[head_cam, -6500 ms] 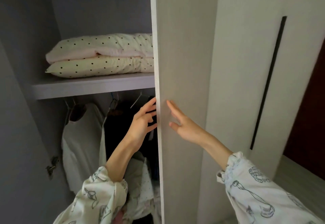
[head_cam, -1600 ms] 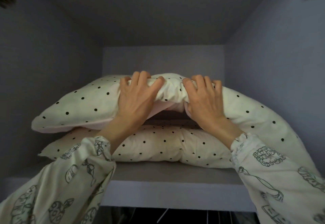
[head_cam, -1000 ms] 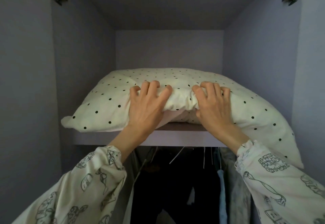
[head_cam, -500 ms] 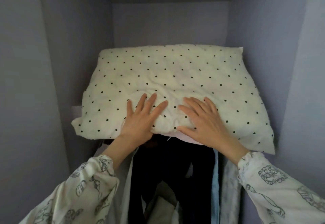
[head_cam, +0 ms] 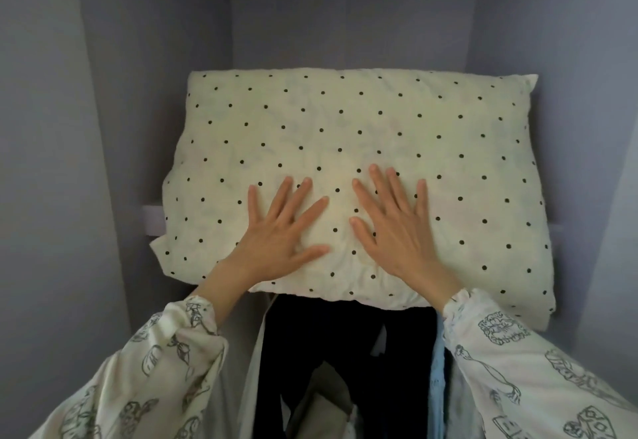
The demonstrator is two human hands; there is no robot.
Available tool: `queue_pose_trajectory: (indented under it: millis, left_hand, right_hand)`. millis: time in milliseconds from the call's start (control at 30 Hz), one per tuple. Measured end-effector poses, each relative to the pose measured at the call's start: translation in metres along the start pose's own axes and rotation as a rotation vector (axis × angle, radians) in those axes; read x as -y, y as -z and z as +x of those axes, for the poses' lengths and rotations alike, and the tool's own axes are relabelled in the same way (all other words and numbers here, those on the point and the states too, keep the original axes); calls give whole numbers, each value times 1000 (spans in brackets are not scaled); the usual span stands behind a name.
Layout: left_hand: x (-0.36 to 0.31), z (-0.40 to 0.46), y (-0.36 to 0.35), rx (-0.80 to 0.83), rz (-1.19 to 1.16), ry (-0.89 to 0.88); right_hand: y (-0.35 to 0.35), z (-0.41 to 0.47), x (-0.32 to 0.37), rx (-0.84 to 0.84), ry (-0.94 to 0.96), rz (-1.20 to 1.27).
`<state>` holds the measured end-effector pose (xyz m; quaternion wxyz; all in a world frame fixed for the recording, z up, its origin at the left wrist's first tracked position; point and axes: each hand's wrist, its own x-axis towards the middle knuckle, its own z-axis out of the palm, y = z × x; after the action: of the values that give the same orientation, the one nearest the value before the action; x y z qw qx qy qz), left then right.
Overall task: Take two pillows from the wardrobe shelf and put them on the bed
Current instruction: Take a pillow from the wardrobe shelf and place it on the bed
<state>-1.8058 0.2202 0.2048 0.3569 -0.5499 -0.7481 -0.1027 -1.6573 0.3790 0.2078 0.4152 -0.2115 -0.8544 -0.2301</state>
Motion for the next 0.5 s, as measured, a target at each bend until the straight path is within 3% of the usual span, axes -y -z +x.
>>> queue_pose_trajectory:
  millis: [233, 500]
  left_hand:
    - [30, 68, 14, -169, 12, -17]
    - [37, 157, 40, -285, 65, 5]
  right_hand:
    - [-3, 55, -7, -87, -124, -4]
    - [-19, 45, -13, -181, -85, -7]
